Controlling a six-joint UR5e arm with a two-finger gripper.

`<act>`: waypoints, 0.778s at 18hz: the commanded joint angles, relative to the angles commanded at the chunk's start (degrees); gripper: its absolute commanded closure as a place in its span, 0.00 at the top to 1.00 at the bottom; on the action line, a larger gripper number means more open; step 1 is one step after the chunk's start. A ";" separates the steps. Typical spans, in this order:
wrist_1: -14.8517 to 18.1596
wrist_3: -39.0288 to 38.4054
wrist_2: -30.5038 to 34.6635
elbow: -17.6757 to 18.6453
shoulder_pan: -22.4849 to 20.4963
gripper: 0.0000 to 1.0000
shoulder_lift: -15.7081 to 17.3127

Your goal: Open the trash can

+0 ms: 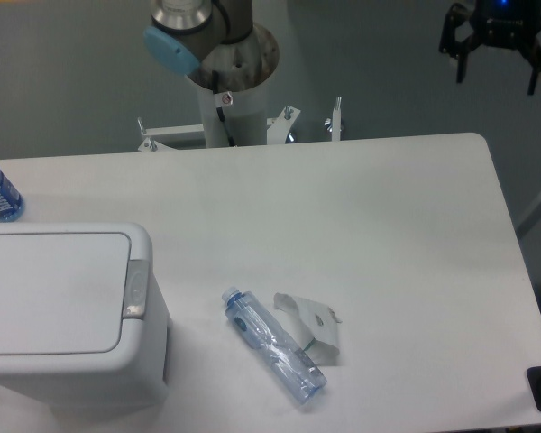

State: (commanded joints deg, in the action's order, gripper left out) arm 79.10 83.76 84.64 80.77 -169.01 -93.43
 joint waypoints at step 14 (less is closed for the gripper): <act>-7.30 -34.07 -11.95 0.18 6.66 1.00 -0.97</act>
State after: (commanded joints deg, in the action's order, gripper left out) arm 71.81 49.69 72.69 80.95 -162.36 -94.39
